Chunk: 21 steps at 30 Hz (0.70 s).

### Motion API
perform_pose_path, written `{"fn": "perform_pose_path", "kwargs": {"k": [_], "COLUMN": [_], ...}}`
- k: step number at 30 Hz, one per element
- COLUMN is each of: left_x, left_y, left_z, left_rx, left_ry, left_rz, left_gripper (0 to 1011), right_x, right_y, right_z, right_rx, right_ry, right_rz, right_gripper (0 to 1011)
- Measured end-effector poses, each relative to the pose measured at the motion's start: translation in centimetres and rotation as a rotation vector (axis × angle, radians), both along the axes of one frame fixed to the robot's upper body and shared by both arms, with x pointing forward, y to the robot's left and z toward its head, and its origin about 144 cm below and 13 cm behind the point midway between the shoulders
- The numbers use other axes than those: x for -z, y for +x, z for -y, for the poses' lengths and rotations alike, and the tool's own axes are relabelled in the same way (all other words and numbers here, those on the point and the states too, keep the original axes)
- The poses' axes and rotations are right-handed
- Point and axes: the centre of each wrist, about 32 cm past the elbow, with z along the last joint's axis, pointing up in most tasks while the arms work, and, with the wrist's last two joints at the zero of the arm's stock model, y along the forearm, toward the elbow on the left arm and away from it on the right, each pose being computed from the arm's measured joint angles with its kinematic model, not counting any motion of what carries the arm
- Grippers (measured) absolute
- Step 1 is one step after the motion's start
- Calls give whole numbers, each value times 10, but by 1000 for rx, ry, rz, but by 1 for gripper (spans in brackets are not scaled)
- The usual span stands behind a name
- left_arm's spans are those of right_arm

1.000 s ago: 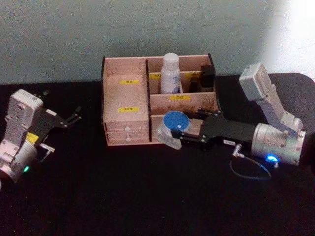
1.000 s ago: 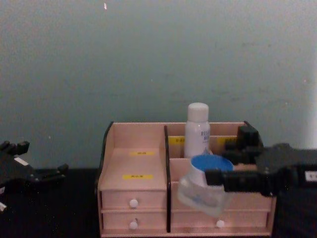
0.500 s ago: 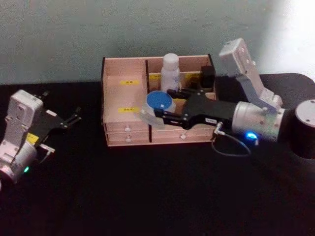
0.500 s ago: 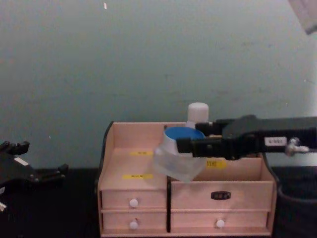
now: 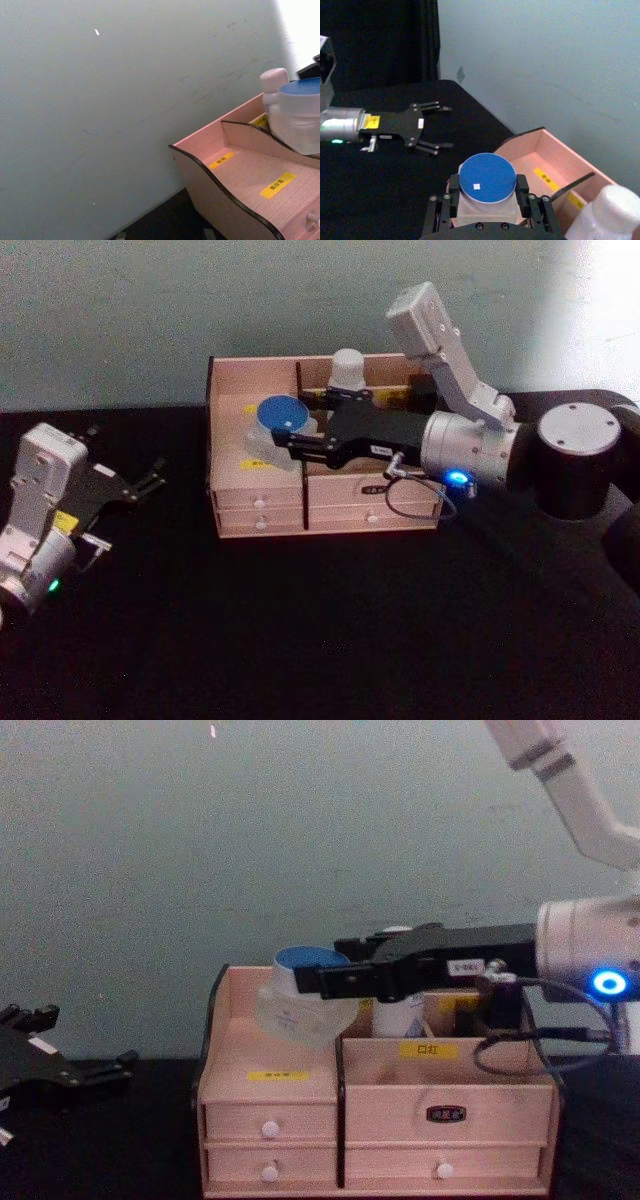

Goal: Pick up the facial cleanser and watermelon frost from the table and place them into the tiered storage box.

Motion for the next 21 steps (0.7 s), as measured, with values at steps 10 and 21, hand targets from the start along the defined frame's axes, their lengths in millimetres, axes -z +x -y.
{"fn": "perform_pose_path", "kwargs": {"k": [10,21], "left_x": [0,0], "left_y": [0,0], "left_z": [0,0], "left_rx": [0,0], "left_ry": [0,0], "left_rz": [0,0], "left_gripper": [1001,1001], "right_x": [2,12], "right_y": [20,37], "right_z": [-22,-37], "right_rx": [19,53], "right_ry": [-8,-15], "right_rz": [1,-35], "right_gripper": [684,684]}}
